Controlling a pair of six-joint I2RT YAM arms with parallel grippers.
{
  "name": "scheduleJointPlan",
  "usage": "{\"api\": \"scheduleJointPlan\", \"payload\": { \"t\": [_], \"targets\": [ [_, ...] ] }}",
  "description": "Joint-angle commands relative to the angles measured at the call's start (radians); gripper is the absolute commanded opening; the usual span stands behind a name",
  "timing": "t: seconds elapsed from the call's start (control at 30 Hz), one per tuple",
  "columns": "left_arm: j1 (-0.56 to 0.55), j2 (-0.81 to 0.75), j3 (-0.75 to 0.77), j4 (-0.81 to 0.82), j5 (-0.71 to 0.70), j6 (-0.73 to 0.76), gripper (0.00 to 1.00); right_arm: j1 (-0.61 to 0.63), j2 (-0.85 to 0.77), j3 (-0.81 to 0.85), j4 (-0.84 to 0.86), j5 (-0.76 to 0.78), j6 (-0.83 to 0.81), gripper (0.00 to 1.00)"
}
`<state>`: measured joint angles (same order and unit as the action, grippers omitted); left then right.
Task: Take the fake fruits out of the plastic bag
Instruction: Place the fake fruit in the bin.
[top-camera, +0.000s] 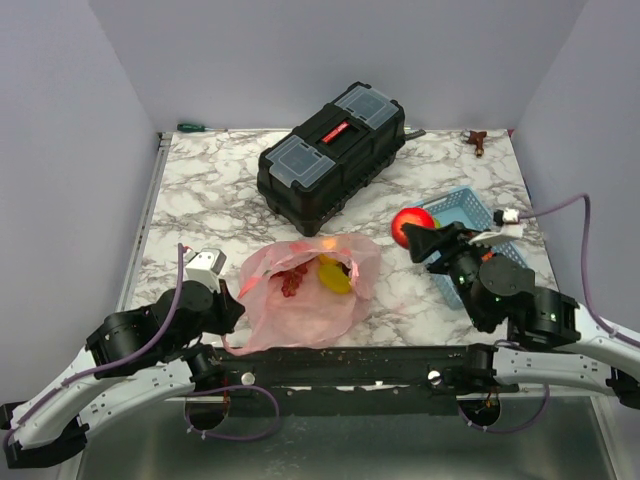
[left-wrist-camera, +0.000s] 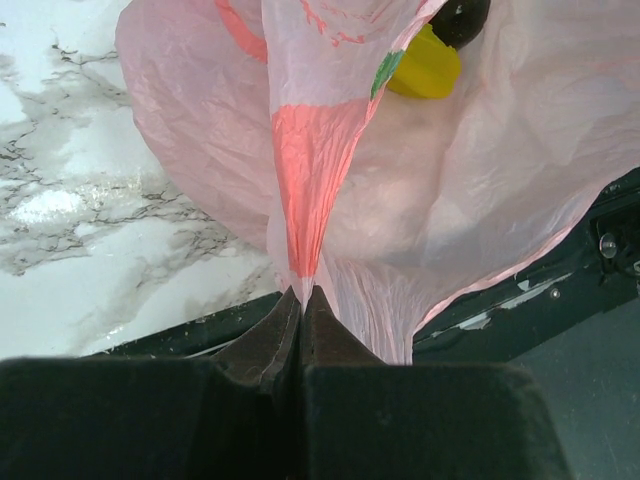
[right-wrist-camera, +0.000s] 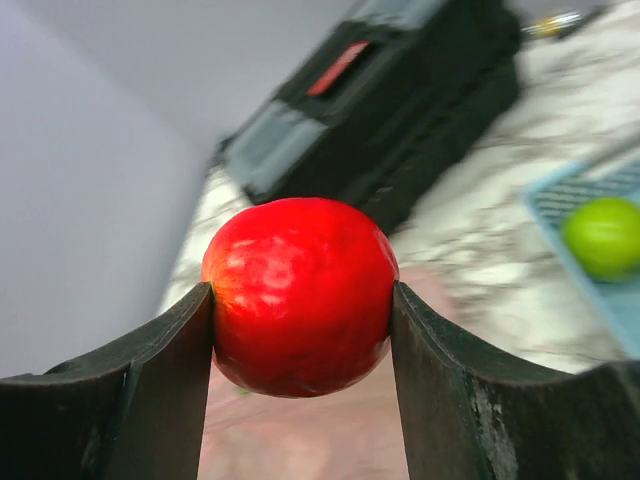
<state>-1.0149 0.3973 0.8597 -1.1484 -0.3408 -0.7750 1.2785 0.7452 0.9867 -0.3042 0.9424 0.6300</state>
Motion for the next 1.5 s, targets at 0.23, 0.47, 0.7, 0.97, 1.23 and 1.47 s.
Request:
{"api": "scheduleJointPlan", "payload": {
  "t": [0.23, 0.47, 0.7, 0.97, 1.23, 1.47],
  "targets": [
    [-0.002, 0.011, -0.008, 0.008, -0.006, 0.011, 0.0, -0.001, -0.055, -0.111, -0.717, 0.364, 0.531, 0.01],
    [-0.002, 0.013, -0.008, 0.006, -0.008, 0.008, 0.0, -0.313, 0.254, -0.044, -0.763, 0.29, 0.51, 0.01],
    [-0.002, 0.016, -0.007, 0.004, -0.011, 0.007, 0.0, -0.685, 0.398, -0.076, -0.458, 0.077, 0.166, 0.01],
    [-0.002, 0.015, -0.007, 0.004, -0.011, 0.005, 0.0, -0.96, 0.464, -0.183, -0.25, -0.243, 0.046, 0.05],
    [-0.002, 0.015, -0.008, 0.005, -0.011, 0.007, 0.0, -0.966, 0.548, -0.225, -0.171, -0.374, 0.033, 0.18],
    [-0.002, 0.028, -0.008, 0.01, 0.0, 0.016, 0.0, -0.966, 0.557, -0.235, -0.145, -0.4, 0.022, 0.35]
  ]
}}
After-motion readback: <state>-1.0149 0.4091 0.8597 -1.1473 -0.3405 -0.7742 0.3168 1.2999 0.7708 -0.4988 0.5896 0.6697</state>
